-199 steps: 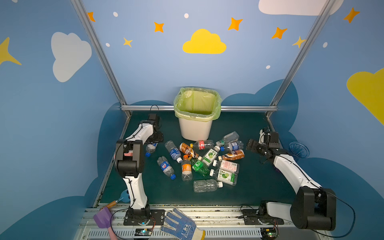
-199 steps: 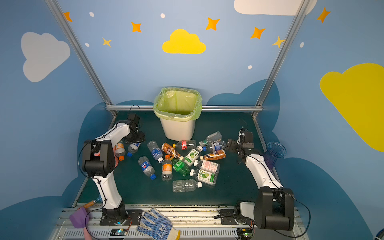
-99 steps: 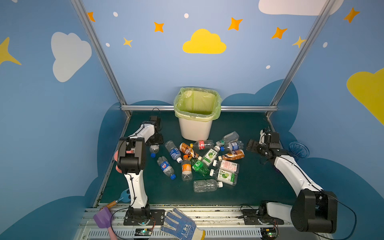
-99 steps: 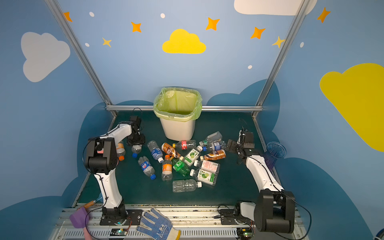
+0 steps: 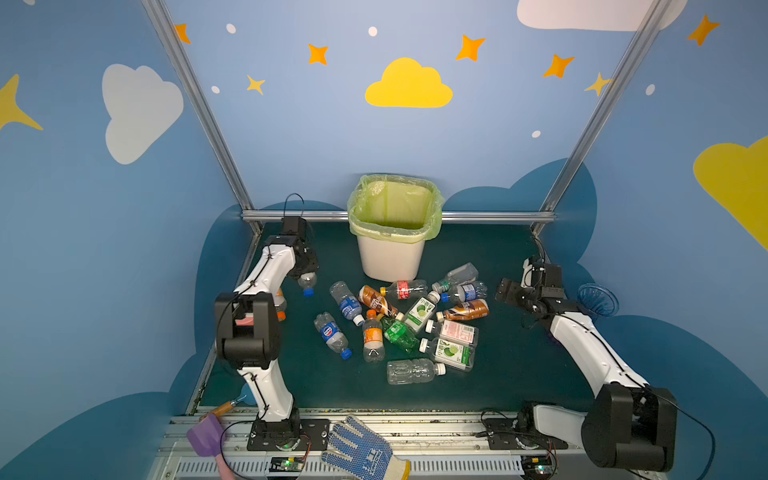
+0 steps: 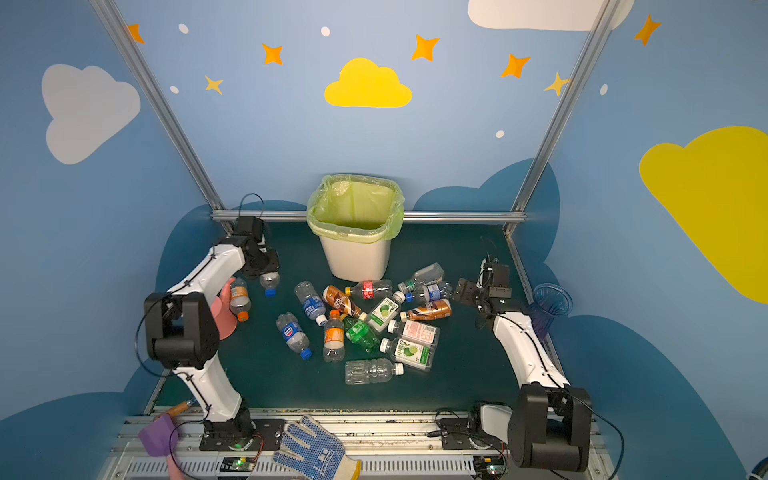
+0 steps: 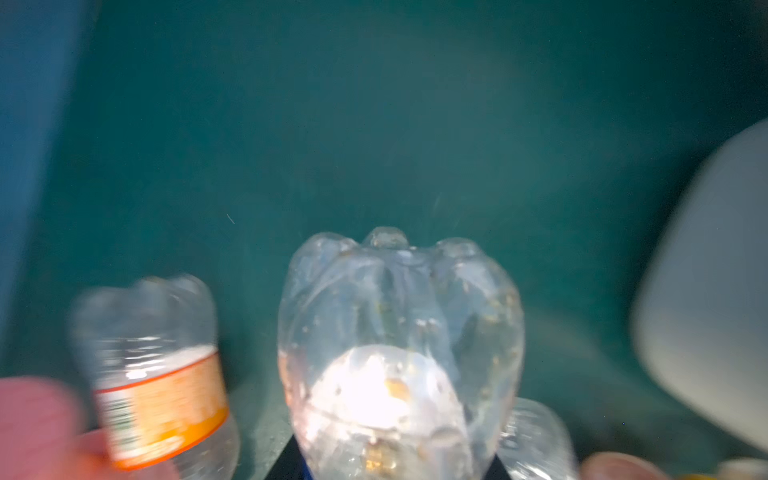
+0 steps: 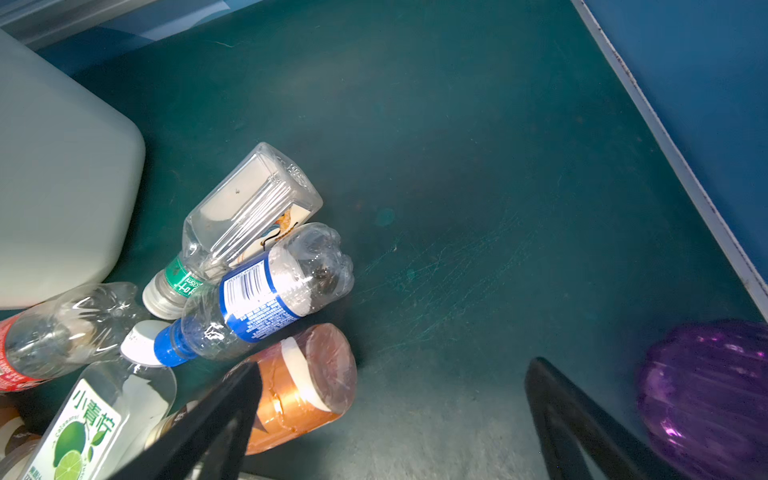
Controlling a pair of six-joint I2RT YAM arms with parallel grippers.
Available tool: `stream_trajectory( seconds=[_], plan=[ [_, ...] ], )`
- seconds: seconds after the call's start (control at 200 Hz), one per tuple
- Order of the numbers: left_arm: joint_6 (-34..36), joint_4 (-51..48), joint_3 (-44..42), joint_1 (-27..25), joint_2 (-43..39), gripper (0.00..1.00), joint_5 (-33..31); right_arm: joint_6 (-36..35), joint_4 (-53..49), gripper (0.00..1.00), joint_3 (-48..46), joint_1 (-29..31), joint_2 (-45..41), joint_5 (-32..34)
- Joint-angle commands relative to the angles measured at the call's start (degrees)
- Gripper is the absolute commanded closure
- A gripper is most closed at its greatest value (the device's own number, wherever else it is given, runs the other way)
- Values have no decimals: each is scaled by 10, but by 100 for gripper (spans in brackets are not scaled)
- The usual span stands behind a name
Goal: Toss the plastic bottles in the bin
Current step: 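Lift the Pepsi bottle with the left gripper and release it over the bin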
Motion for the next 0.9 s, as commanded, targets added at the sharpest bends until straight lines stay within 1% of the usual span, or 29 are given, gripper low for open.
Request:
stream_trajectory(
  seconds=[0.0, 0.05, 0.16, 0.215, 0.255, 0.325, 0.37, 0.426, 0.511, 0.541, 0.596, 0.631, 0.646, 0.676, 0.706, 0.751, 0.771, 0.786, 0.796, 0.851, 0.896],
  plan=[
    [-25, 58, 42, 3, -103, 59, 3, -3, -3, 2, 15, -4, -10, 3],
    [-30, 104, 51, 6, -153, 58, -1, -2, -2, 1, 19, -6, -11, 3],
    [-48, 257, 38, 11, -266, 55, -8, 2, -1, 2, 23, -10, -18, 5],
    [-57, 320, 41, 12, -302, 55, -7, 4, 1, 2, 23, -12, -24, 7],
    [-61, 355, 51, 10, -317, 55, 7, 5, 1, 2, 23, -14, -30, 6],
    [-75, 395, 68, 4, -320, 56, 50, 8, 3, 2, 23, -17, -41, 4],
    [-89, 404, 80, -15, -306, 56, 65, 9, 5, 2, 21, -17, -48, 0],
    [-95, 401, 94, -52, -281, 56, 78, 10, 7, 2, 20, -17, -55, -8],
    [-87, 372, 117, -119, -212, 55, 81, 13, 9, 2, 17, -17, -61, -21],
    [-85, 348, 129, -142, -182, 53, 83, 15, 9, 2, 17, -17, -63, -24],
    [-72, 276, 181, -180, -122, 49, 90, 18, 8, 2, 17, -18, -64, -31],
    [-56, 221, 223, -200, -80, 44, 91, 19, 7, 2, 19, -18, -64, -36],
    [-45, 198, 241, -208, -66, 40, 89, 18, 7, 2, 20, -18, -64, -39],
    [-32, 154, 283, -221, -41, 27, 71, 18, 3, 2, 22, -18, -64, -41],
    [-26, 130, 316, -229, -28, 22, 53, 19, -3, 2, 26, -18, -65, -40],
    [-22, 138, 326, -231, -32, 15, 44, 17, -9, 1, 29, -18, -68, -40],
    [-18, 158, 321, -232, -41, 9, 42, 18, -11, 2, 30, -18, -70, -38],
    [-15, 172, 316, -232, -48, 3, 39, 17, -11, 2, 30, -18, -71, -36],
    [-14, 186, 311, -231, -54, 1, 36, 17, -11, 2, 31, -18, -71, -36],
    [-4, 243, 290, -232, -86, 0, 22, 19, -13, 2, 30, -19, -75, -34],
    [7, 264, 288, -232, -106, 0, 12, 26, -12, 2, 28, -19, -78, -33]
  ],
)
